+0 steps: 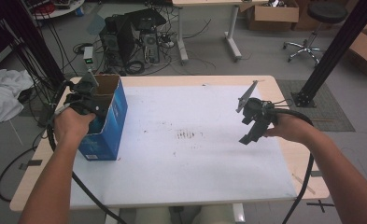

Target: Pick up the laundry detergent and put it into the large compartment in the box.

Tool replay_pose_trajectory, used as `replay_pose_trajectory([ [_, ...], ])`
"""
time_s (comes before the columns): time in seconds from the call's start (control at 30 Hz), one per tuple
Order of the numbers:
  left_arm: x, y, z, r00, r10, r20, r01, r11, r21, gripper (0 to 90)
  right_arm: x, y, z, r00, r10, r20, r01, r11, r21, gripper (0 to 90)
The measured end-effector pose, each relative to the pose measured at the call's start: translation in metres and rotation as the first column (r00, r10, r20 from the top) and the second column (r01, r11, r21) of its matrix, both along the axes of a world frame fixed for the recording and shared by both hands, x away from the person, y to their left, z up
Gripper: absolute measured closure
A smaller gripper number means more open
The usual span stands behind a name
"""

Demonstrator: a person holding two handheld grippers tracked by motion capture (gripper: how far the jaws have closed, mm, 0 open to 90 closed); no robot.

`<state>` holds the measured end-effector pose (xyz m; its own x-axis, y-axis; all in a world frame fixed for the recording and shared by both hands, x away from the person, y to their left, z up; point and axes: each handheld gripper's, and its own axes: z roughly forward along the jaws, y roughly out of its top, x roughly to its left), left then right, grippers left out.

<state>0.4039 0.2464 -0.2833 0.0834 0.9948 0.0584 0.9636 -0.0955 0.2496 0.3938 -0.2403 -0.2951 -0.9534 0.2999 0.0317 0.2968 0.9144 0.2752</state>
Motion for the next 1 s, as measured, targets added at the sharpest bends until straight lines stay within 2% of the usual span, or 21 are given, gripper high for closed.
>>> replay_pose_trajectory([
  [0.37, 0.0013, 0.0002, -0.0009, 1.0, 0.0, -0.002, 0.0, 1.0, -0.001, 37.8, 0.0, 0.0016, -0.0016, 1.0, 0.0, -0.003, 0.0, 1.0, 0.0, 17.5],
  [0.77, -0.0014, 0.0033, -0.002, 0.9996, 0.02, 0.019, -0.02, 0.9997, -0.014, 35.9, -0.0005, 0.0016, -0.0015, 1.0, 0.003, -0.006, -0.003, 1.0, 0.002, 17.5],
  [1.0, -0.0035, 0.0044, 0.0032, 0.9986, 0.027, 0.046, -0.025, 0.9989, -0.041, 33.9, -0.0011, 0.0017, -0.001, 1.0, 0.007, -0.002, -0.007, 1.0, 0.005, 17.5],
])
